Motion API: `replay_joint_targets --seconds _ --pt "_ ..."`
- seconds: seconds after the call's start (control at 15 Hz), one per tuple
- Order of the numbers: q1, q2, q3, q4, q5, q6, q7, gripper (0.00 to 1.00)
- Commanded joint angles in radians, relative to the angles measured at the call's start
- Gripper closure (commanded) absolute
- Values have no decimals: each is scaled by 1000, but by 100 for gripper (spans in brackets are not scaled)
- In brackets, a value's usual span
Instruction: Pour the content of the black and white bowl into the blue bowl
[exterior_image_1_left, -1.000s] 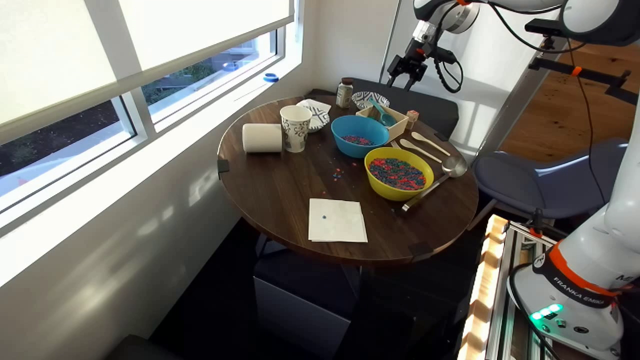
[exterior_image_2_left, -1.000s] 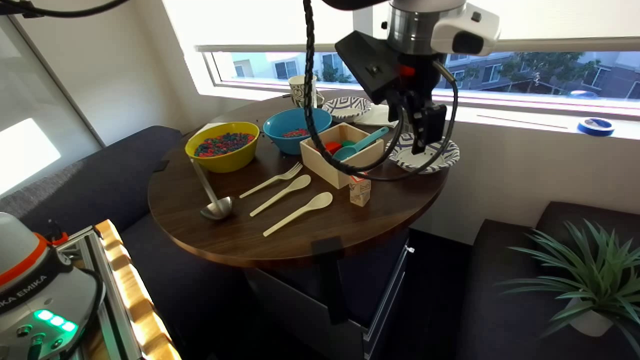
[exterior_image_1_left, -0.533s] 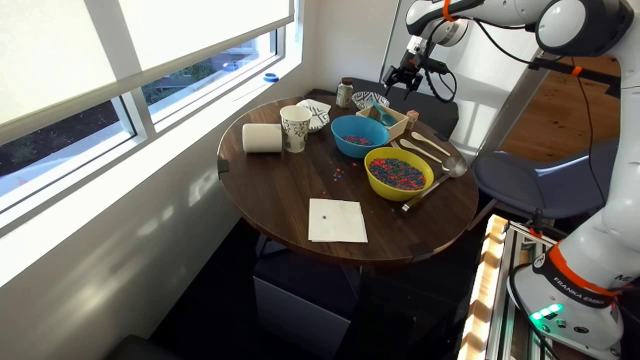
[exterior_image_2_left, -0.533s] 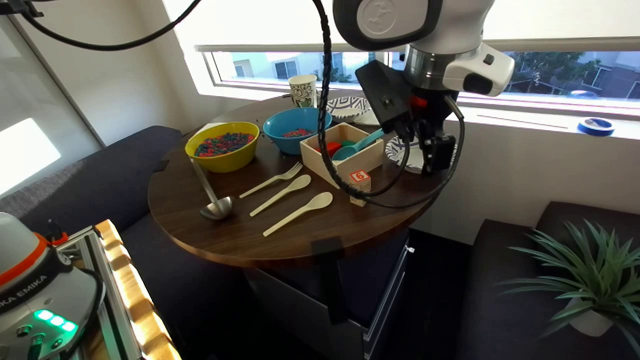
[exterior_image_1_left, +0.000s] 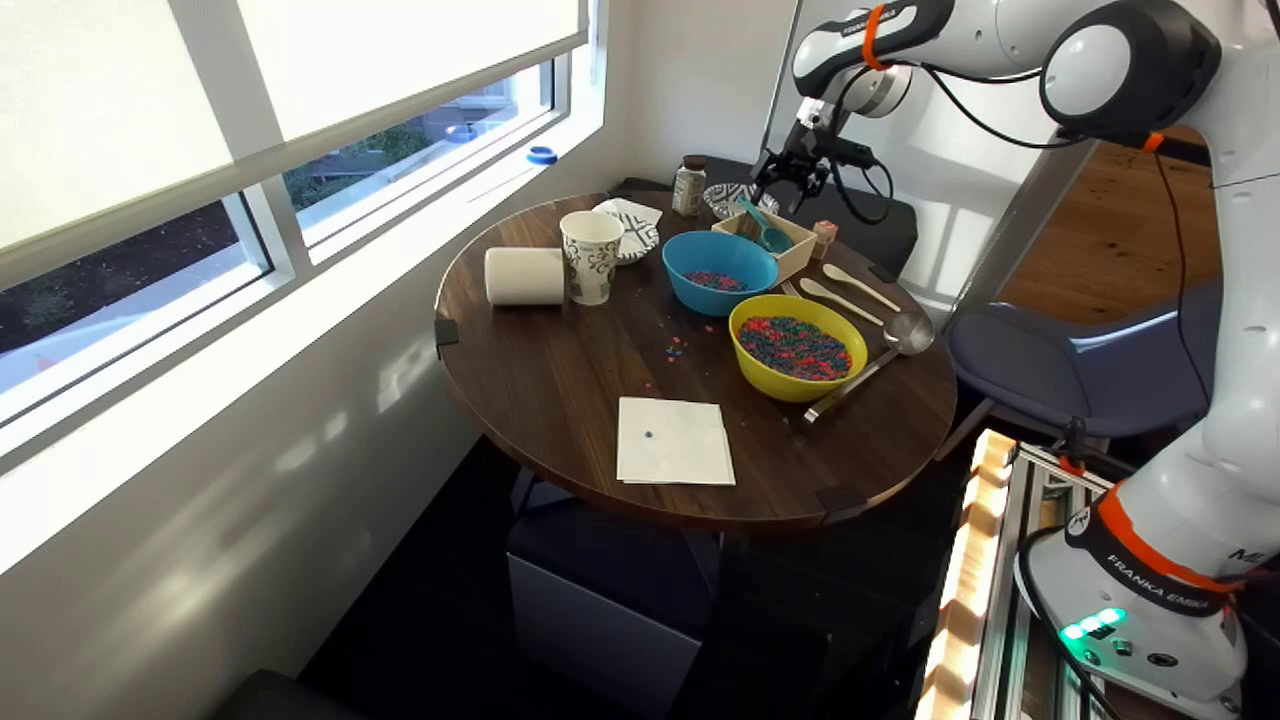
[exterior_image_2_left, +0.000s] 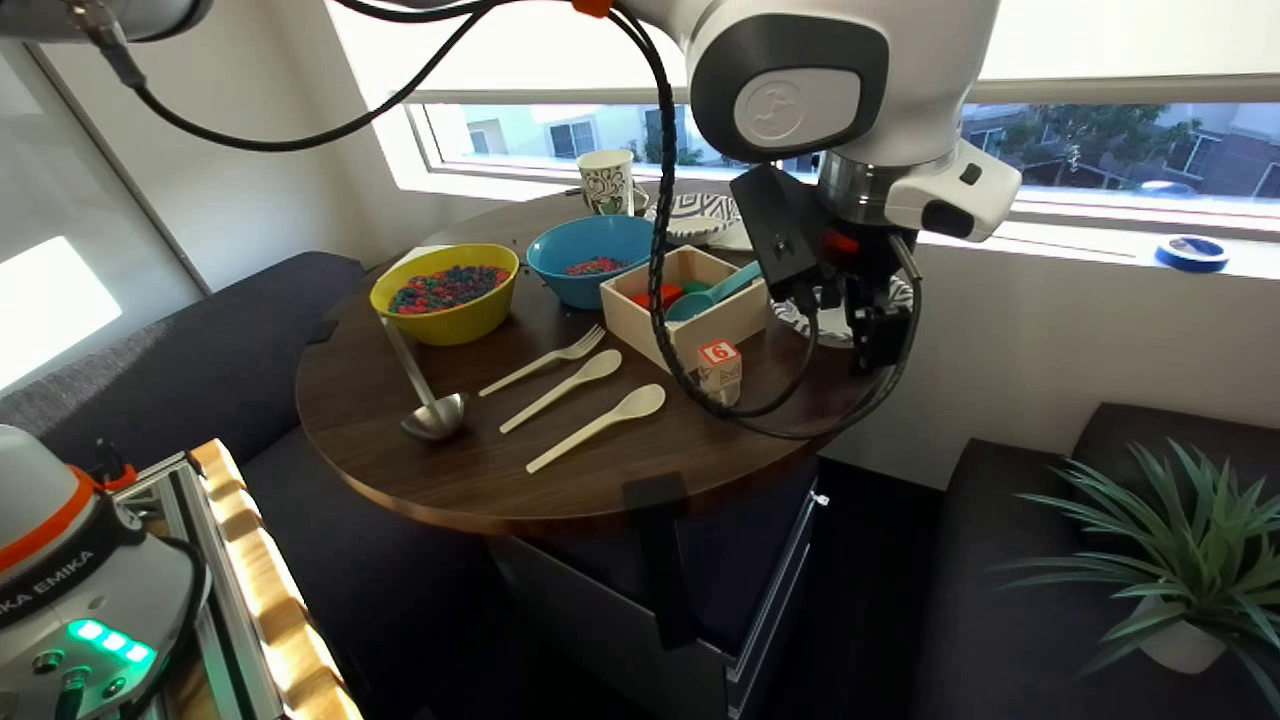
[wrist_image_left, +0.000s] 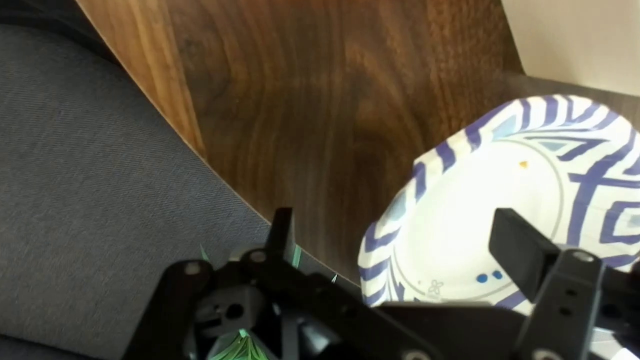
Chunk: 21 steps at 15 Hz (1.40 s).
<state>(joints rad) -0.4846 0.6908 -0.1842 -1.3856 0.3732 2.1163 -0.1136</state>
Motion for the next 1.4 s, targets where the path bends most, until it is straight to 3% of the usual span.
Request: replay_joint_targets --seconds 0.0,0.2,0.73,1.33 --pt "-18 48 33 50 17 15 28 23" --pt "-14 61 40 67 7 9 37 37" --pt "-31 47 51 92 14 -14 26 100" --pt "-84 10 81 99 71 -43 -64 99"
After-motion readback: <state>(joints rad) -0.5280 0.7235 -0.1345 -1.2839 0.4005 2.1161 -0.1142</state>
